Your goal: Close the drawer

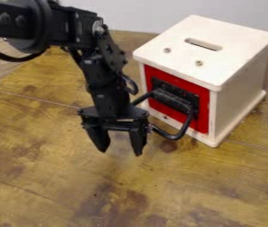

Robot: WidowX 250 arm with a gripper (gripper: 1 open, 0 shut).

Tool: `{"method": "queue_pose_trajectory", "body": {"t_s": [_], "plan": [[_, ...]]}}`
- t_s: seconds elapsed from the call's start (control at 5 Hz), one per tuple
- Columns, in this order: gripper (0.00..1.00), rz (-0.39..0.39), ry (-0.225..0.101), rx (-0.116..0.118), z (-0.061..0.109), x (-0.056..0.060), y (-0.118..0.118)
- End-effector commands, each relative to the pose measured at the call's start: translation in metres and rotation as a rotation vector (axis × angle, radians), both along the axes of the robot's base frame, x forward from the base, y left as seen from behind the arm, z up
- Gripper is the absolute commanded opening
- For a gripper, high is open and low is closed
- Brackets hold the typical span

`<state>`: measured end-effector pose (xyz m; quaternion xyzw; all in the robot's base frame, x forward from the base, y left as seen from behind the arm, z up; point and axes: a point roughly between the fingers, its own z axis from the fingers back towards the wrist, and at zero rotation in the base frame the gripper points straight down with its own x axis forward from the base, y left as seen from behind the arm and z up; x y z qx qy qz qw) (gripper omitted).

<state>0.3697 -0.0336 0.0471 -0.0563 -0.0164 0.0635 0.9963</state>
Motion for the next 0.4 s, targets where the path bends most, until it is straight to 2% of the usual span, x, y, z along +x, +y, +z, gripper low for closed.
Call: {"method": "queue_pose_trajectory", "body": {"t_s": [0.0, 0.2], "plan": [[1.00, 0.006, -0.095, 0.001, 0.0355, 0.0063, 0.0049], [1.00, 0.002, -0.094, 0.003, 0.0358, 0.0068, 0.0046]]}}
